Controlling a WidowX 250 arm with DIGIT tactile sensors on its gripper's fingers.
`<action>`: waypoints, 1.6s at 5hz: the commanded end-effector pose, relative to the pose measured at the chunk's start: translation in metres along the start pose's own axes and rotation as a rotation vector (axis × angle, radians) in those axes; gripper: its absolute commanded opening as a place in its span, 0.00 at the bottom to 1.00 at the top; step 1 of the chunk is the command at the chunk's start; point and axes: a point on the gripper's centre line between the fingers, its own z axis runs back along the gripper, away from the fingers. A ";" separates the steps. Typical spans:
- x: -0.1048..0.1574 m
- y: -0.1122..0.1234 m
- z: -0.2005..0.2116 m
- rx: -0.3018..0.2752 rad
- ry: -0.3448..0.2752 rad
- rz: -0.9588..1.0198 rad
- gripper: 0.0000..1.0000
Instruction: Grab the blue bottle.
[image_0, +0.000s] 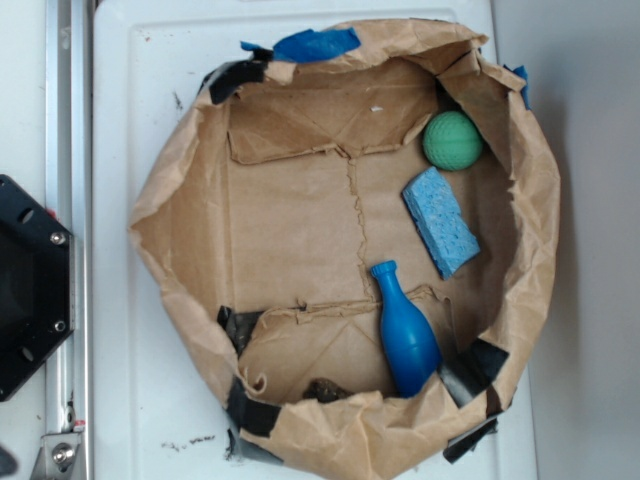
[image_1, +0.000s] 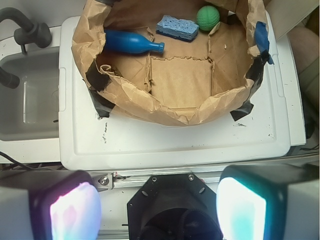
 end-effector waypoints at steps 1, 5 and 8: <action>0.000 0.000 0.000 0.000 0.000 0.000 1.00; 0.041 -0.007 -0.016 0.018 -0.032 0.010 1.00; 0.092 0.000 -0.044 0.045 -0.035 0.023 1.00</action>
